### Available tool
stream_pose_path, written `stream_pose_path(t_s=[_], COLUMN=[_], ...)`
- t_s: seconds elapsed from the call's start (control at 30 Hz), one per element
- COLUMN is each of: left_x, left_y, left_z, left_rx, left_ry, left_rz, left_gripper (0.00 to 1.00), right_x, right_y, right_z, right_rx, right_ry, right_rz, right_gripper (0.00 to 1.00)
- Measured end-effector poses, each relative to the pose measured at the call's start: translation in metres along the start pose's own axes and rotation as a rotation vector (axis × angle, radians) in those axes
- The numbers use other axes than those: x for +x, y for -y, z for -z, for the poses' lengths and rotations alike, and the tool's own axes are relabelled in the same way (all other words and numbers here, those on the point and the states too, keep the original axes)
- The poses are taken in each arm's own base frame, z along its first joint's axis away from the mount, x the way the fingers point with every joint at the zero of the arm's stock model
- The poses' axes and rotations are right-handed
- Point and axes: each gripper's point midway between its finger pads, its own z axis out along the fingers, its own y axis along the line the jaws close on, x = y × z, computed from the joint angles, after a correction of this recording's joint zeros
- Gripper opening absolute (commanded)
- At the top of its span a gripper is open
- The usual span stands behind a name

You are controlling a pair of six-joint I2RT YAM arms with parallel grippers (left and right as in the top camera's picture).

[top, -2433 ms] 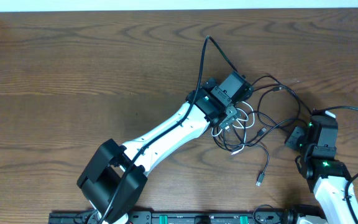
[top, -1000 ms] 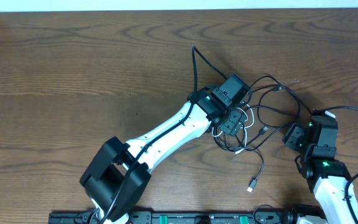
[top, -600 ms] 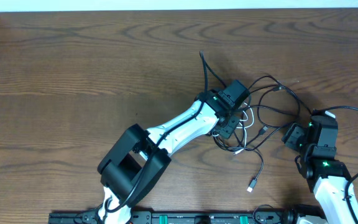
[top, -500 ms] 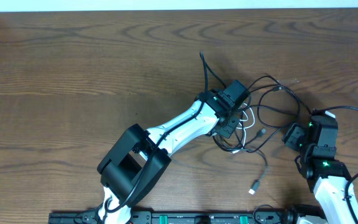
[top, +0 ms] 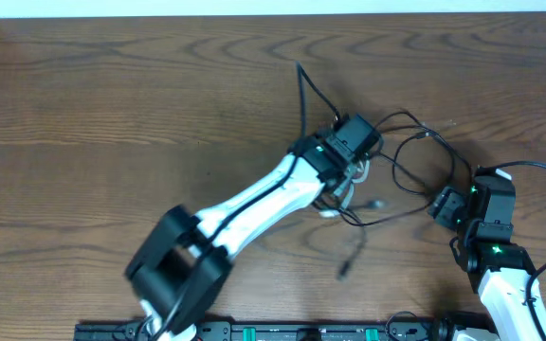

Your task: Untangle cables

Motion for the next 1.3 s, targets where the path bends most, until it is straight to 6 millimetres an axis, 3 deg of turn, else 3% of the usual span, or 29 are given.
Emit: stream_pose_path(t_s=[0.17,0.3,0.43,0.57,0.73,0.87,1.07,1.3], left_x=[-0.03,-0.036,-0.036,-0.035,-0.035,-0.034,-0.032,-0.03], left_y=[-0.044,-0.073,-0.086,-0.077,-0.061,-0.04,-0.008,0.015], left_z=[0.041,0.052,0.055,0.054,0.053,0.054,0.06,0.069], left_rx=[-0.09,-0.137,-0.152,-0.102,-0.01,0.106,0.293,0.425], left_ry=[0.14,0.172,0.172,0.164,0.157,0.151,0.153,0.172], left_rz=[0.07,0.122,0.127,0.095,0.071,0.02,-0.081,-0.191], left_gripper=[0.07,0.07,0.07,0.08,0.07,0.07,0.08,0.07], right_x=[0.003,0.004,-0.009,-0.034,-0.05,-0.051,-0.053,-0.055], right_y=[0.0,-0.009,-0.041,-0.097,-0.142,-0.15,-0.149,-0.147], right_z=[0.0,0.0,0.004,0.029,0.071,0.081,0.08,0.078], right_rx=[-0.002,-0.05,-0.225,-0.556,-0.875,-0.951,-0.945,-0.924], right_ry=[-0.012,-0.02,0.016,0.104,0.133,0.067,-0.079,-0.216], right_rz=[0.0,0.001,0.009,0.043,0.021,-0.094,-0.408,-0.702], right_gripper=[0.99,0.99,0.99,0.99,0.98,0.95,0.89,0.86])
